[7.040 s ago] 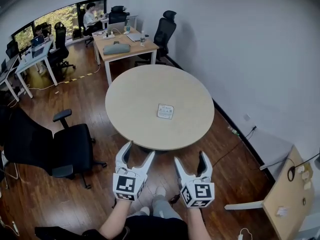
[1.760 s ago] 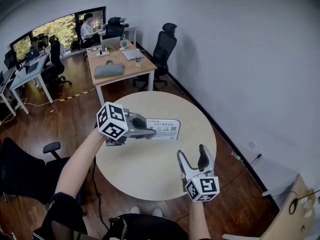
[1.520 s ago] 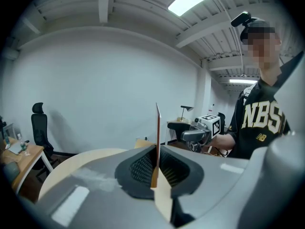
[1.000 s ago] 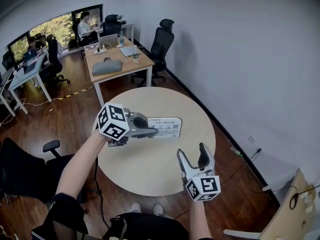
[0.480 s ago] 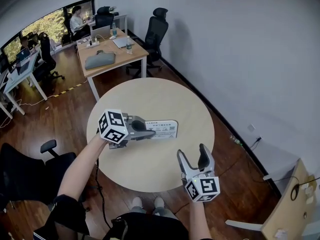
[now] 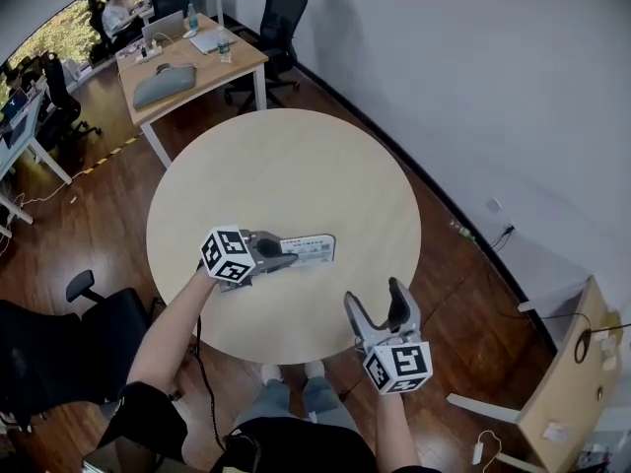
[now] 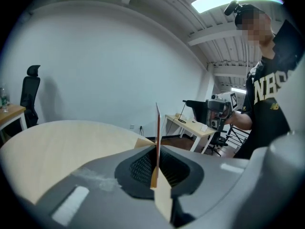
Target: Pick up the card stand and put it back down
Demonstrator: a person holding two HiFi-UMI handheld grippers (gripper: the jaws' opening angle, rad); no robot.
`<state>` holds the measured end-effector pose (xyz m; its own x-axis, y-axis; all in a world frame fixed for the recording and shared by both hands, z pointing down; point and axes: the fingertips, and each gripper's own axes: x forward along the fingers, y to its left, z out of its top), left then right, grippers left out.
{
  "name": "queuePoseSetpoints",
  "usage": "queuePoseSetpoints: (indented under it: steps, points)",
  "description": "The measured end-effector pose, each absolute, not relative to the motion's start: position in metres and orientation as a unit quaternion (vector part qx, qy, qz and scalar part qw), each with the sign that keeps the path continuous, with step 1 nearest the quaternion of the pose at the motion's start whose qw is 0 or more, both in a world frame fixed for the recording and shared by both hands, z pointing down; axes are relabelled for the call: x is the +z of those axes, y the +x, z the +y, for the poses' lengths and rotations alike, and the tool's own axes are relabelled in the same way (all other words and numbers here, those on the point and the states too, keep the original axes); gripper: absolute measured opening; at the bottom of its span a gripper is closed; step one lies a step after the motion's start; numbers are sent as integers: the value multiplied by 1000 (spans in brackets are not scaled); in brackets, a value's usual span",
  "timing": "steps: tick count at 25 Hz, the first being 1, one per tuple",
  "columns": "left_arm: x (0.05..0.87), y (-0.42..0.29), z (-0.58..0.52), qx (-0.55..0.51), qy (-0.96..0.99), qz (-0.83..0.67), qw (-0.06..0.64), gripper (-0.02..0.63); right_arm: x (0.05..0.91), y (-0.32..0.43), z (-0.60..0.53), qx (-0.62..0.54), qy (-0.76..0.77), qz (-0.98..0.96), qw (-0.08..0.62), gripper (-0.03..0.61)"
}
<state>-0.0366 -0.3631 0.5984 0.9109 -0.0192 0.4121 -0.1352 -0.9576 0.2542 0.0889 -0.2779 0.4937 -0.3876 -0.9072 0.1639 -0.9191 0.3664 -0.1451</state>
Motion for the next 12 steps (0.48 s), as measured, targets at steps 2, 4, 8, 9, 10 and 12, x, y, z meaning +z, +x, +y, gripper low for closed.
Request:
queuePoseSetpoints:
  steps: [2, 4, 8, 9, 10, 12]
  points:
    - [625, -32, -376, 209, 966, -49, 142, 17, 507, 90, -282, 119, 553, -824, 34, 376]
    - [648, -24, -385, 205, 966, -46, 153, 17, 520, 91, -287, 132, 554, -821, 36, 376]
    - [693, -18, -394, 218, 959, -32, 179, 17, 548, 86, -296, 156, 549, -820, 50, 376]
    - [703, -17, -397, 222, 957, -33, 183, 17, 554, 86, -299, 160, 548, -820, 54, 376]
    - [713, -16, -399, 225, 955, -35, 188, 17, 560, 87, -302, 164, 548, -818, 58, 376]
    - [731, -14, -402, 232, 952, -37, 198, 17, 568, 92, -305, 170, 551, -814, 66, 376]
